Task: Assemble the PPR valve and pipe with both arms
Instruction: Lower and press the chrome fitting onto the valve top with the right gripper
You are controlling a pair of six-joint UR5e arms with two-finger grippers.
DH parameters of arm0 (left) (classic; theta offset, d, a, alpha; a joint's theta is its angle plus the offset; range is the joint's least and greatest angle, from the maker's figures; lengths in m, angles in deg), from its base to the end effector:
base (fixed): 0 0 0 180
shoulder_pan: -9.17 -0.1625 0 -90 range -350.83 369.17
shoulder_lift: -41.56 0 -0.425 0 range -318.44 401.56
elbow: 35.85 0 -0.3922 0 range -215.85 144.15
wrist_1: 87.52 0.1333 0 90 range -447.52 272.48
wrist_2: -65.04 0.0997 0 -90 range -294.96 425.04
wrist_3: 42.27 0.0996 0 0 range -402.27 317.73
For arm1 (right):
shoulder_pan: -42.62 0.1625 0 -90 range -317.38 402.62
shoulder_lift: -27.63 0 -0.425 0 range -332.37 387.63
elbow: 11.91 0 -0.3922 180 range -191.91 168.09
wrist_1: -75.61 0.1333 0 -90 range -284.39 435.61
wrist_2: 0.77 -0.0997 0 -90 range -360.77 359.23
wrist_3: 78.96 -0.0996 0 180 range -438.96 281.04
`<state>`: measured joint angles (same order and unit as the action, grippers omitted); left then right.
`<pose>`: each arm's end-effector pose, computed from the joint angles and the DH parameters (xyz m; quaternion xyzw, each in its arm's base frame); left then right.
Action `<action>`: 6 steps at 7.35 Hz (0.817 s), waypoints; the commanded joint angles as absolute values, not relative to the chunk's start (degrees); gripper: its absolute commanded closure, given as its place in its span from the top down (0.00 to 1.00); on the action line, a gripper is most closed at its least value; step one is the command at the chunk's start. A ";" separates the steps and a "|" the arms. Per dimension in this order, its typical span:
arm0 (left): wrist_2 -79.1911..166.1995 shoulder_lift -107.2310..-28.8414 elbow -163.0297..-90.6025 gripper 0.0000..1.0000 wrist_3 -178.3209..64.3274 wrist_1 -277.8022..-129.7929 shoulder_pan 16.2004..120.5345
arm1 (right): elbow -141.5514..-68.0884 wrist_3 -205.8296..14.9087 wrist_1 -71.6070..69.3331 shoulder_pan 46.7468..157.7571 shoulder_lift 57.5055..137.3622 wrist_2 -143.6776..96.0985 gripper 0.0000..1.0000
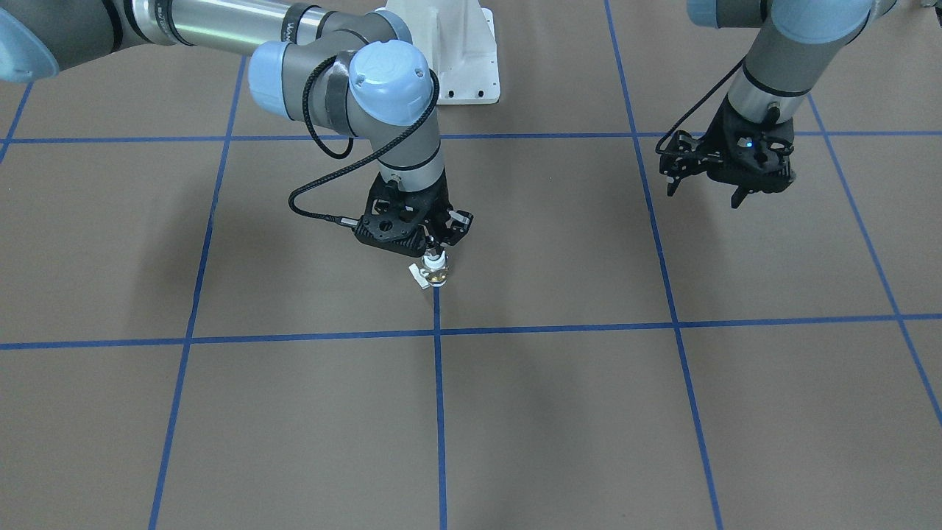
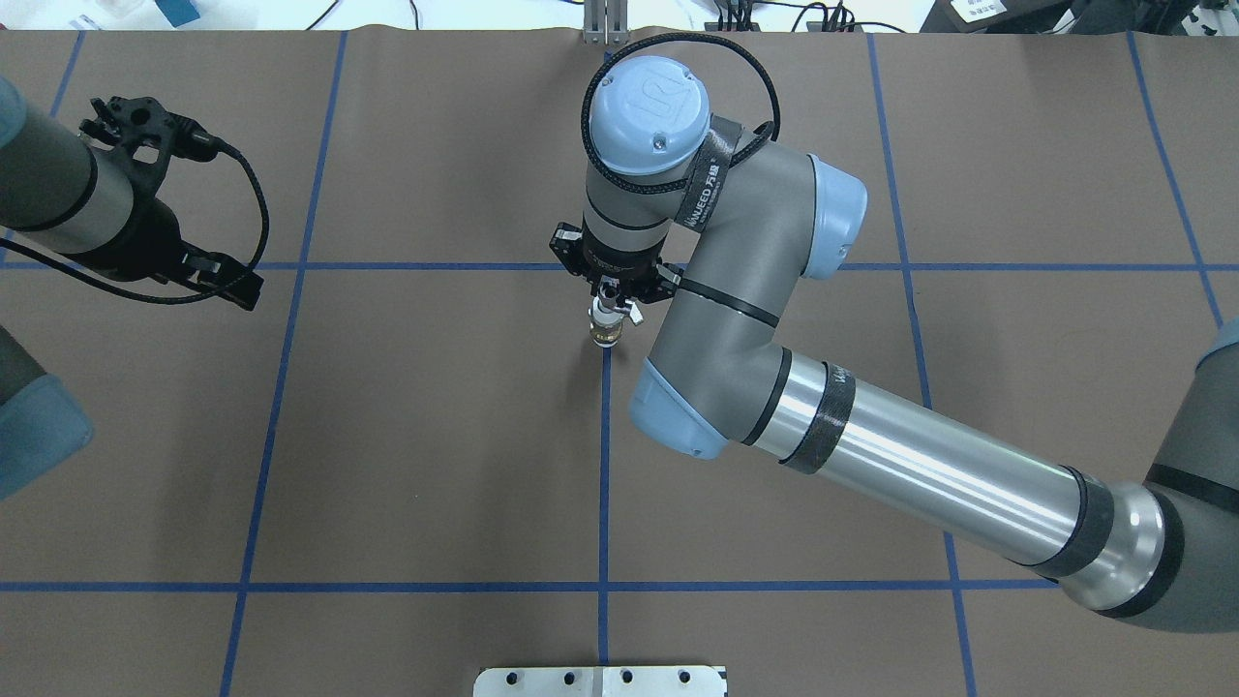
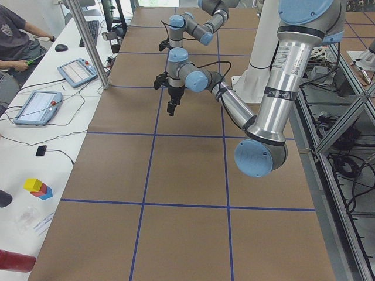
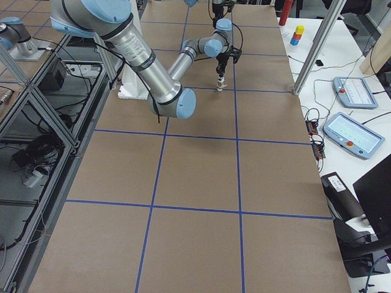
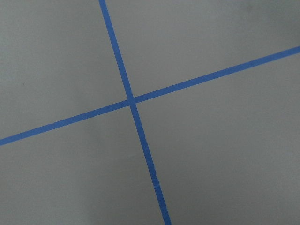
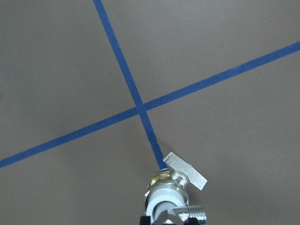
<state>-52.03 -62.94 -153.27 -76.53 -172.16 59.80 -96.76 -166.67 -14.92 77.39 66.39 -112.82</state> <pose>0.2689 -0.4664 0.3238 0.1110 0.3606 0.1145 0.9190 -0.5525 -0.5003 0.1395 -0.0464 -0.4164 0.1820 0.8896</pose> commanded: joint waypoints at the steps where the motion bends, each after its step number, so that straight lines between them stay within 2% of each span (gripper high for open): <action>1: -52.03 -63.03 -153.27 0.96 -76.63 -172.16 59.80 | -96.90 -166.67 -15.00 77.34 66.39 -112.57 0.40; 2: -52.03 -63.12 -153.27 0.96 -76.63 -172.16 59.80 | -96.99 -166.67 -14.92 77.34 66.39 -112.39 0.54; 3: -52.03 -63.12 -153.27 0.96 -76.63 -172.16 59.80 | -96.99 -166.50 -14.92 77.34 66.39 -112.39 0.60; 4: -52.03 -63.12 -153.27 0.96 -76.63 -172.16 59.80 | -96.99 -166.41 -14.92 77.34 66.21 -112.39 0.60; 5: -52.03 -63.21 -153.18 0.96 -76.63 -172.16 59.71 | -96.99 -166.41 -15.00 77.34 66.04 -112.39 0.70; 6: -52.03 -63.29 -153.18 0.96 -76.72 -172.16 59.71 | -97.51 -166.50 -15.09 77.34 65.95 -112.39 1.00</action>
